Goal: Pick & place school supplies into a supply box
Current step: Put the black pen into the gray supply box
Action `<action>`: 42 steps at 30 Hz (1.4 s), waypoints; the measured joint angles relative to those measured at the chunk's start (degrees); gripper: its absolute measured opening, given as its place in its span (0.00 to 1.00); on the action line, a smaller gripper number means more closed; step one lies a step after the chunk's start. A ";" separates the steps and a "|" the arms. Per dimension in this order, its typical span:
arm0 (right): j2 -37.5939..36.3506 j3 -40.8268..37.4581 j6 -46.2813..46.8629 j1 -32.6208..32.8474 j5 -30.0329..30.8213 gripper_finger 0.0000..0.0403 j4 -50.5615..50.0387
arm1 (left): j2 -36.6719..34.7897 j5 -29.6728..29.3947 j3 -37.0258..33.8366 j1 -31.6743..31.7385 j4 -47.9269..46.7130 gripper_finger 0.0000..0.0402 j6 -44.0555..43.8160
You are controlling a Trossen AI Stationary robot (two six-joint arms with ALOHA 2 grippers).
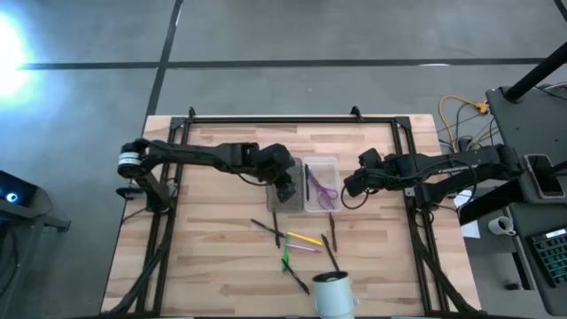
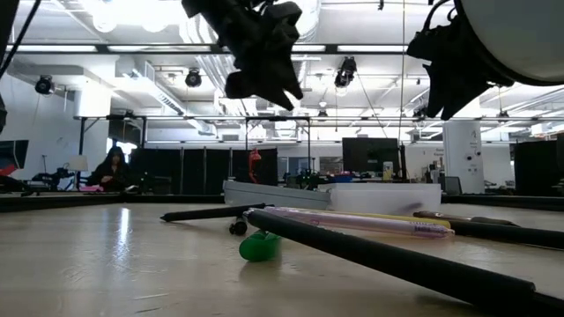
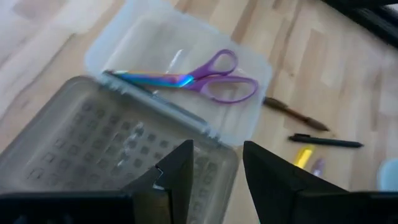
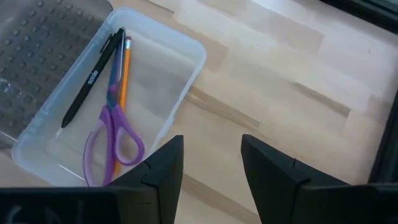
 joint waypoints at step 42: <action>7.87 -0.11 -1.87 0.13 -16.35 0.33 0.91 | 3.58 11.23 -29.08 -11.03 21.29 0.31 38.54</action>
